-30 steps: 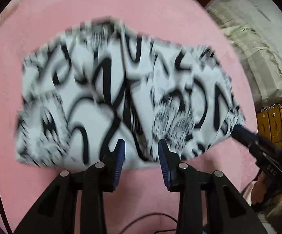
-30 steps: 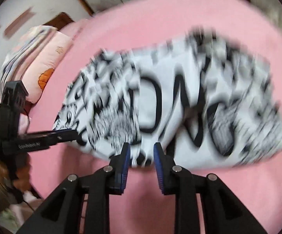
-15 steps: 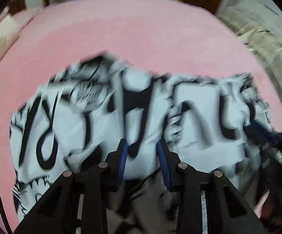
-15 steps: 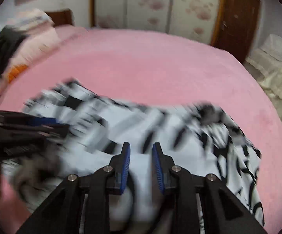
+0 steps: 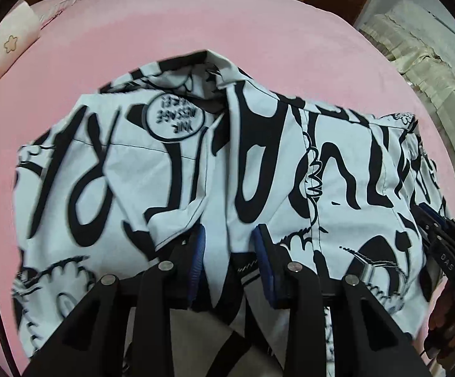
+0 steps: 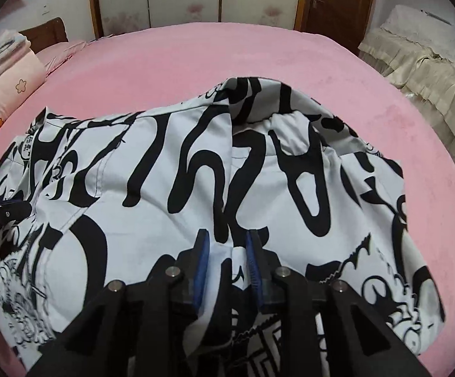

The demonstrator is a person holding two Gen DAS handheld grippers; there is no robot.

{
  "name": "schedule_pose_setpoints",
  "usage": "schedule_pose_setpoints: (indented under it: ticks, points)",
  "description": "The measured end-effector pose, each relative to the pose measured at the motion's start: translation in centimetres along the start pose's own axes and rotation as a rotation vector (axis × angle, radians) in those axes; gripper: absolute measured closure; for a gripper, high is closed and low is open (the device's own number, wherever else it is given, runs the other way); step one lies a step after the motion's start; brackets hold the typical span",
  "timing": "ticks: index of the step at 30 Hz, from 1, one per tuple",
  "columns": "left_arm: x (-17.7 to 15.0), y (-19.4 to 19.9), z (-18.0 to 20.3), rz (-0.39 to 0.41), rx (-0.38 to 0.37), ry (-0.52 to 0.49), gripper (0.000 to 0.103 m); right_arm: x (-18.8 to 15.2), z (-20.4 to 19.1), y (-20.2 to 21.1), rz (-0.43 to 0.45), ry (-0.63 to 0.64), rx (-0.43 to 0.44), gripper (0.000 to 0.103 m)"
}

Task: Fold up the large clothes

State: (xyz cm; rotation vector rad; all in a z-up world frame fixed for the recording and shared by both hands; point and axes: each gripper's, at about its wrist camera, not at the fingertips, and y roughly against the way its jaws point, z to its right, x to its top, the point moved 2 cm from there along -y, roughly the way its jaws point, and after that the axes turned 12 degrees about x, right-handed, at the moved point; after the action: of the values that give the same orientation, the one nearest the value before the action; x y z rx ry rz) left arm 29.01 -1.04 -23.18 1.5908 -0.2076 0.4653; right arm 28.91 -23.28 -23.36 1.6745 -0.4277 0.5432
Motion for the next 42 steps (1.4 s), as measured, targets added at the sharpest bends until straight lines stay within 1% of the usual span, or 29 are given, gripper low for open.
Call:
schedule_pose_setpoints:
  ticks: [3,5,6,7,10,12,13,16,19,21,23,26,29,30,31,34,37,39,42]
  points:
    - [0.1,3.0,-1.8,0.025,-0.002,0.029,0.070,1.2,-0.4,3.1,0.050,-0.012,0.020,0.078]
    - [0.3,5.6,-3.2,0.057,-0.005,0.057,0.064,2.0,-1.0,5.1,0.082,-0.010,0.034,0.078]
    - [0.4,7.0,-3.9,0.074,-0.005,0.073,0.059,2.4,-1.6,6.3,0.100,-0.008,0.046,0.078]
    - [0.4,8.4,-4.7,0.093,-0.003,0.086,0.057,2.8,-2.1,7.3,0.116,-0.004,0.065,0.078]
    - [-0.1,11.8,-6.4,0.124,0.004,0.117,0.056,3.6,-4.0,9.6,0.137,0.013,0.110,0.078]
    - [-0.7,13.5,-7.0,0.120,0.002,0.140,0.056,3.8,-5.5,10.9,0.141,0.029,0.153,0.078]
    - [-1.2,14.4,-7.7,0.107,-0.011,0.156,0.055,3.8,-6.3,11.5,0.143,0.035,0.168,0.078]
    - [-2.6,16.2,-8.7,0.069,-0.021,0.188,0.055,3.9,-8.8,13.0,0.144,0.058,0.221,0.078]
    - [-4.4,17.1,-9.6,0.022,-0.012,0.198,0.055,3.5,-10.9,14.1,0.127,0.082,0.270,0.078]
    - [-5.8,16.9,-9.9,-0.017,-0.025,0.220,0.055,3.0,-12.0,14.6,0.101,0.093,0.299,0.078]
    - [-7.4,16.3,-10.6,-0.061,-0.050,0.254,0.054,2.3,-12.8,15.0,0.096,0.110,0.311,0.078]
    - [-9.8,14.6,-11.5,-0.114,-0.052,0.294,0.054,1.1,-13.9,14.7,0.082,0.147,0.290,0.078]
    - [-11.7,12.1,-12.6,-0.144,-0.111,0.366,0.054,-0.2,-14.5,13.4,0.069,0.161,0.265,0.078]
    - [-12.5,11.0,-13.1,-0.145,-0.158,0.414,0.054,-0.6,-14.6,12.9,0.067,0.164,0.260,0.078]
    - [-13.2,10.0,-13.5,-0.149,-0.178,0.448,0.054,-0.9,-14.7,12.5,0.066,0.170,0.256,0.078]
    - [-14.7,6.7,-14.5,-0.154,-0.208,0.533,0.054,-2.2,-15.3,10.6,0.061,0.206,0.216,0.078]
    - [-15.8,3.8,-15.3,-0.134,-0.243,0.610,0.054,-3.0,-15.5,9.2,0.060,0.213,0.211,0.078]
    - [-16.1,2.4,-15.5,-0.114,-0.267,0.639,0.054,-3.3,-15.7,8.4,0.057,0.209,0.220,0.078]
    - [-16.4,0.5,-15.7,-0.058,-0.309,0.661,0.051,-3.8,-15.9,7.6,0.062,0.197,0.236,0.078]
